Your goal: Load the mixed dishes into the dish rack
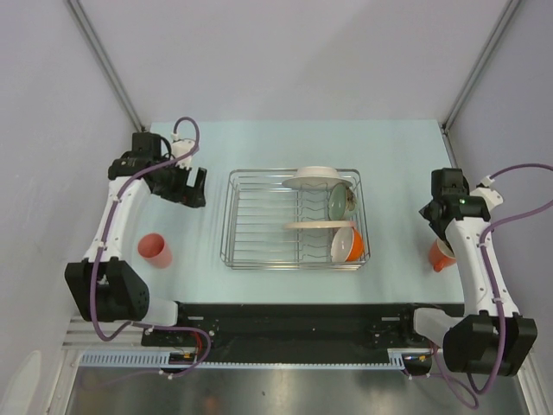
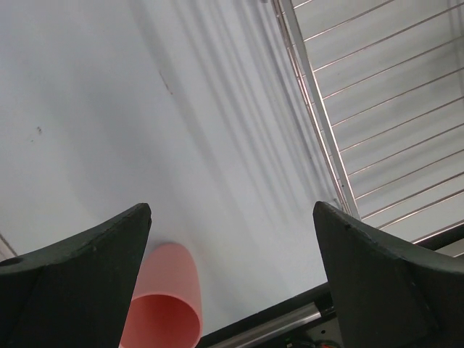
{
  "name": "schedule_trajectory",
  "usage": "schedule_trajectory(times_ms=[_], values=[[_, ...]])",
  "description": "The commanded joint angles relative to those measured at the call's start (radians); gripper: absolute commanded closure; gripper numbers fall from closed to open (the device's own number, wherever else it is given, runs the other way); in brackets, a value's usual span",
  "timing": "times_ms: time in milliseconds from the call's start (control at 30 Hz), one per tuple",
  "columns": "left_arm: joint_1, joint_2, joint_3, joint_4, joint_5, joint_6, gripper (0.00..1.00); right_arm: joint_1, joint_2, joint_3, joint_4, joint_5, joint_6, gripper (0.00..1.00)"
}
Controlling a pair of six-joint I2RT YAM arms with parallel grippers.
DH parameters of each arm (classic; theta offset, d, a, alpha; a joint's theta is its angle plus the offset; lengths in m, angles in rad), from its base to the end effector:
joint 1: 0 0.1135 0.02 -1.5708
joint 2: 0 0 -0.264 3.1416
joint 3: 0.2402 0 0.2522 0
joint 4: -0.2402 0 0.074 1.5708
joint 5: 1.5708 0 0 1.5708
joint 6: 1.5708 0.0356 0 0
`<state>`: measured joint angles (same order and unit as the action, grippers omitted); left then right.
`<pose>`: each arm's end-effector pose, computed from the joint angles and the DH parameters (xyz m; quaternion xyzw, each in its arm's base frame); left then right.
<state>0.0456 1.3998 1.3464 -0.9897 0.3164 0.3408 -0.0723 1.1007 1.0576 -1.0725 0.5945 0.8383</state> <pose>0.2774 0.0016 0.3273 0.1808 0.9369 -0.0998 0.2820 0.1913 -0.0338 0.3053 0.4690 0.8075 -0.1840 0.3067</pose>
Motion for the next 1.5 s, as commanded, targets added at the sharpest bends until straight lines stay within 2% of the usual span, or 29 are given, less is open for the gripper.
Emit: schedule_trajectory(times_ms=[0,167,467,667,867,900,967,1000,1067,1200,1300,1333,1433,1467], values=[[-0.035,-0.004,0.002,0.08,0.062,-0.034,0.0,-0.004,0.031,-0.01,0.066,-0.01,0.012,0.0],[-0.036,0.001,-0.042,0.124,0.062,-0.036,0.0,-0.004,0.09,-0.01,0.108,-0.007,0.013,0.02],[-0.035,0.022,-0.026,0.163,0.07,-0.039,0.0,-0.006,0.228,-0.021,0.137,0.024,0.027,0.18],[-0.038,0.036,0.003,0.16,0.079,-0.054,0.0,-0.006,0.255,-0.076,0.204,0.011,0.005,0.28],[-0.075,0.016,0.01,0.18,0.053,-0.075,0.0,-0.006,0.287,-0.139,0.252,-0.022,0.019,0.59],[-0.09,0.016,0.016,0.178,0.047,-0.077,0.0,-0.006,0.295,-0.146,0.267,-0.033,0.021,0.7],[-0.104,0.021,0.037,0.175,0.035,-0.08,0.0,-0.007,0.298,-0.157,0.279,-0.038,0.018,0.8],[-0.113,0.025,0.045,0.174,0.033,-0.085,0.0,-0.007,0.295,-0.165,0.287,-0.042,0.019,0.89],[-0.121,0.039,0.075,0.166,0.032,-0.088,0.0,-0.011,0.289,-0.166,0.293,-0.048,0.016,1.0],[-0.131,0.053,0.131,0.149,0.038,-0.108,0.0,-0.012,0.217,-0.165,0.312,-0.074,-0.017,1.0],[-0.138,0.053,0.163,0.158,0.062,-0.135,0.0,-0.012,0.059,-0.165,0.37,-0.163,-0.066,1.0],[-0.139,0.054,0.187,0.161,0.075,-0.143,0.0,-0.011,-0.056,-0.165,0.399,-0.203,-0.106,1.0],[-0.145,0.074,0.262,0.14,0.128,-0.166,0.0,-0.011,-0.223,-0.165,0.581,-0.448,-0.171,1.0],[-0.145,0.083,0.286,0.131,0.141,-0.177,0.0,-0.014,-0.302,-0.162,0.68,-0.575,-0.162,1.0]])
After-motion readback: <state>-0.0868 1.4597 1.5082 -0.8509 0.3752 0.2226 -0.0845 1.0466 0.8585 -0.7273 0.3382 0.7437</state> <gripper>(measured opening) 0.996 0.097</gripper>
